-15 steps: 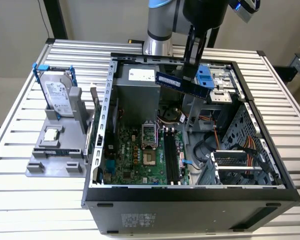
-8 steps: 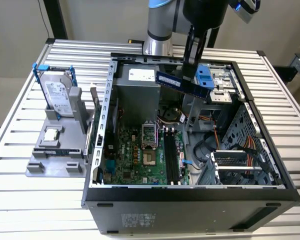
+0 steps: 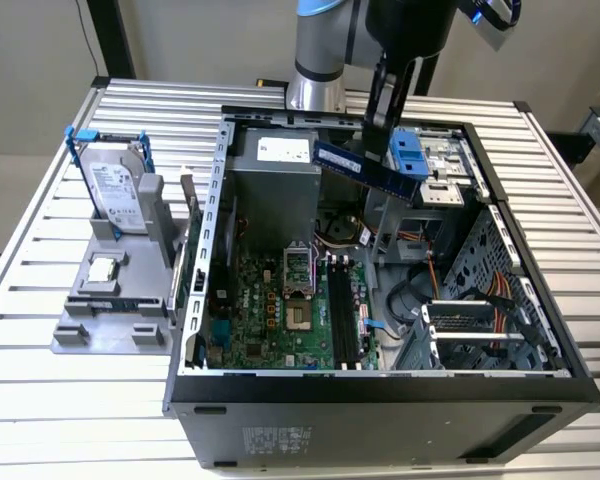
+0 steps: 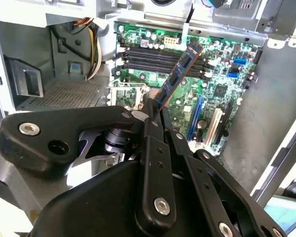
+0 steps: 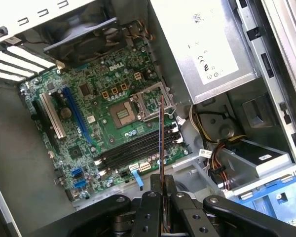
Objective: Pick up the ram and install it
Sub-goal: 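Insert the ram into the slot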
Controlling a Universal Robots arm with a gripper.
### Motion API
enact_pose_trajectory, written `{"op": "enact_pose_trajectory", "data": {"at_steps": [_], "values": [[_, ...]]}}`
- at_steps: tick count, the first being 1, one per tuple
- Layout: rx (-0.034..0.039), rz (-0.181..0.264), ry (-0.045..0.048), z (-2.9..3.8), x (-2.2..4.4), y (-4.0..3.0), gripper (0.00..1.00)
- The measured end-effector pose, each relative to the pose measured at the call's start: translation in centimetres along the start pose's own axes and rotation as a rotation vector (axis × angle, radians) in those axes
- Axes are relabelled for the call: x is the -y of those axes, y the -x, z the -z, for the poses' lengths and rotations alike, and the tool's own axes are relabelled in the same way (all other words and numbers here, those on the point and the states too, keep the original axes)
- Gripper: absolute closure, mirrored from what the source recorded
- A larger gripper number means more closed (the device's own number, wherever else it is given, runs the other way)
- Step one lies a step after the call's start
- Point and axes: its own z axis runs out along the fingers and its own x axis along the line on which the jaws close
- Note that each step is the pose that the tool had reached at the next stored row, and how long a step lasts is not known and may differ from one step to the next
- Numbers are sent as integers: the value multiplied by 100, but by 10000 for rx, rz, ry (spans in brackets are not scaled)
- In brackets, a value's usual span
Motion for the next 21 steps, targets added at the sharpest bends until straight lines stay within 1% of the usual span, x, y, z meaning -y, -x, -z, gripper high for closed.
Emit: {"op": "enact_pose_trajectory", "data": {"at_steps": [8,21], "values": [[7,-603,0,0,0,0,100],[14,-1219,1,0,0,0,100]]}}
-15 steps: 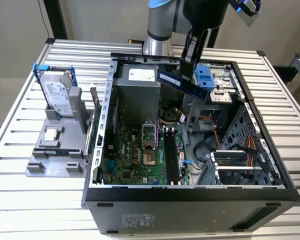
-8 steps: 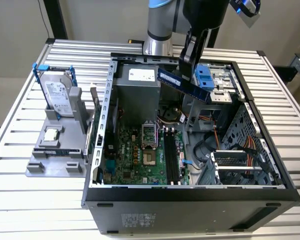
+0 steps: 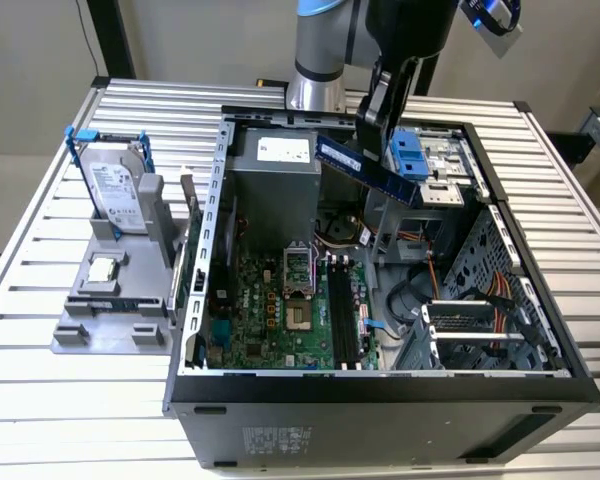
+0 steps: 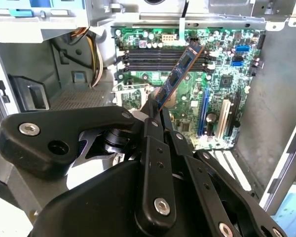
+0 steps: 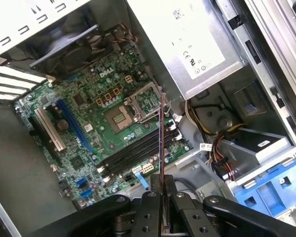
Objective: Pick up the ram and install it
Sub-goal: 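Insert the ram into the slot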
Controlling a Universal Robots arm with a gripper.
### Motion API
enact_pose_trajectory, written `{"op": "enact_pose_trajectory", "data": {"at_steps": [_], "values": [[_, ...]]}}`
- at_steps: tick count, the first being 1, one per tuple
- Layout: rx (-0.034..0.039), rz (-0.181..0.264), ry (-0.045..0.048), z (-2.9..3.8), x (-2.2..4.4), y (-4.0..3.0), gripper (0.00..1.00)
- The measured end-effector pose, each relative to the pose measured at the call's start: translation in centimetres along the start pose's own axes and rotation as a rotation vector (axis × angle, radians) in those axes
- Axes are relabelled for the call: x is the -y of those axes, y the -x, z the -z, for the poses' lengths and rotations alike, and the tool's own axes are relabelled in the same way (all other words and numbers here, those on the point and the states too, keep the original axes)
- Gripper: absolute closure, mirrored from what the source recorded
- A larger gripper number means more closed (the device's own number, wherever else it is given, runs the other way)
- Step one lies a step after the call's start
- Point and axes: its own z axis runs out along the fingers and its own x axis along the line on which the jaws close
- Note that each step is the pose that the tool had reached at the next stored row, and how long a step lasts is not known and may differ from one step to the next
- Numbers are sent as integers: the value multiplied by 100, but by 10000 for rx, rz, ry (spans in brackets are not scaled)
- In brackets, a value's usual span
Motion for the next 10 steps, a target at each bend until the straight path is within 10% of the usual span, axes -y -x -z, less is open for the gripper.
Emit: {"op": "enact_pose_trajectory", "data": {"at_steps": [10], "values": [[6,-582,0,0,0,0,100]]}}
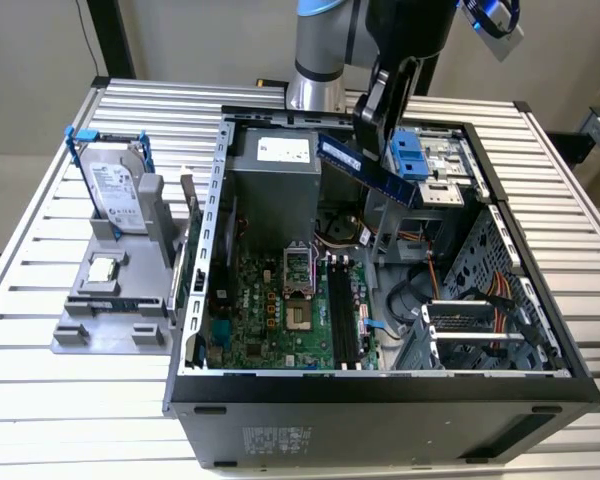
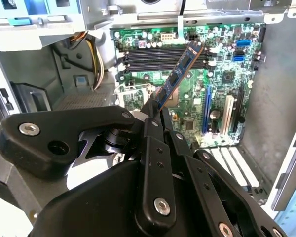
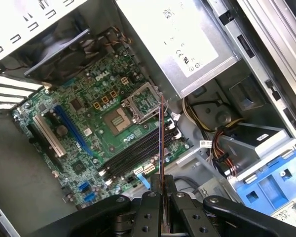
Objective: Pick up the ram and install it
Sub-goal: 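Insert the ram into the slot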
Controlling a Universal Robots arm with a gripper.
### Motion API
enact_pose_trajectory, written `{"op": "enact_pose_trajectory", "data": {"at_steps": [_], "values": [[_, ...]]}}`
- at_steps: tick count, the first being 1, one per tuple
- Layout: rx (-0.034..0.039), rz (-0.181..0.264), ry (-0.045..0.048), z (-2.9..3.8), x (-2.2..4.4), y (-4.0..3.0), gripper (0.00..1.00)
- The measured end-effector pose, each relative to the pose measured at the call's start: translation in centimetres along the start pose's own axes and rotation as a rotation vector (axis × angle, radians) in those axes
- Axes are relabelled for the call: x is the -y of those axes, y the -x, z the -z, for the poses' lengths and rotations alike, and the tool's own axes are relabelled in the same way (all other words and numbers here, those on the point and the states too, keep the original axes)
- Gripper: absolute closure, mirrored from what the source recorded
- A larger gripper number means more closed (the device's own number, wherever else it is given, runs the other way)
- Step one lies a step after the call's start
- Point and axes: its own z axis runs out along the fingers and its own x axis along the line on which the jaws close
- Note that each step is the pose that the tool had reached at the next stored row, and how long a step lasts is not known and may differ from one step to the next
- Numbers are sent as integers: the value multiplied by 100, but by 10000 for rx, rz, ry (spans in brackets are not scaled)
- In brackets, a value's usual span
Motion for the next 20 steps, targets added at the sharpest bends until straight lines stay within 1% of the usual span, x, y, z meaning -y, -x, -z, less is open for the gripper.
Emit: {"op": "enact_pose_trajectory", "data": {"at_steps": [20], "values": [[16,-1296,1,0,0,0,100]]}}
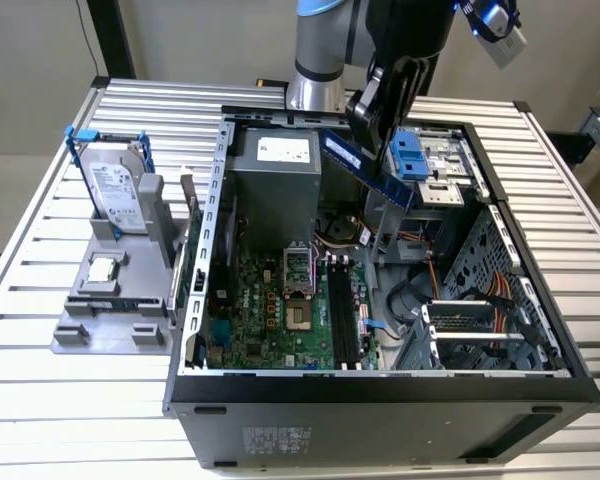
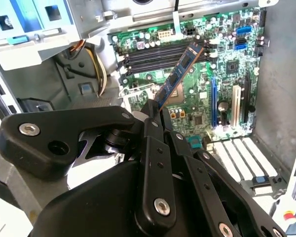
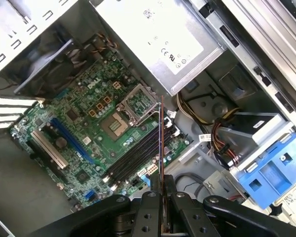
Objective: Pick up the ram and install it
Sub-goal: 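Insert the ram into the slot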
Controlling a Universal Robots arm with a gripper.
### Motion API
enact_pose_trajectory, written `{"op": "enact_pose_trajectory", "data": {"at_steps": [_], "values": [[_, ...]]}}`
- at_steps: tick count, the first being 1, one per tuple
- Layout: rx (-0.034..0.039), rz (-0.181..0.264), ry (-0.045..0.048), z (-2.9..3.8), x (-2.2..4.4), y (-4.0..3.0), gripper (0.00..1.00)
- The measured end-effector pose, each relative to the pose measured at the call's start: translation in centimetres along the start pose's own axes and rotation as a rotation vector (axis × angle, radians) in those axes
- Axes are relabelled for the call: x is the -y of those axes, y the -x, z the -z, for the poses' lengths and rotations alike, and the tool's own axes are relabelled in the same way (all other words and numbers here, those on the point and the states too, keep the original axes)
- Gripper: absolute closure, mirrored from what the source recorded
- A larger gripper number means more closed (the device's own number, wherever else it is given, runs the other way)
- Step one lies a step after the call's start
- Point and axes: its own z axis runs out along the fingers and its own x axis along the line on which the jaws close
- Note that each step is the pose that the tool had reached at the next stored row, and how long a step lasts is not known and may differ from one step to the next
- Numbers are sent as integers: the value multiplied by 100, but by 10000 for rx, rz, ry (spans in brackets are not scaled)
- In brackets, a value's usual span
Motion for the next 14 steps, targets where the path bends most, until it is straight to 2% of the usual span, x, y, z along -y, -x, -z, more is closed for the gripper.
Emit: {"op": "enact_pose_trajectory", "data": {"at_steps": [14], "values": [[8,-748,1,0,0,0,100]]}}
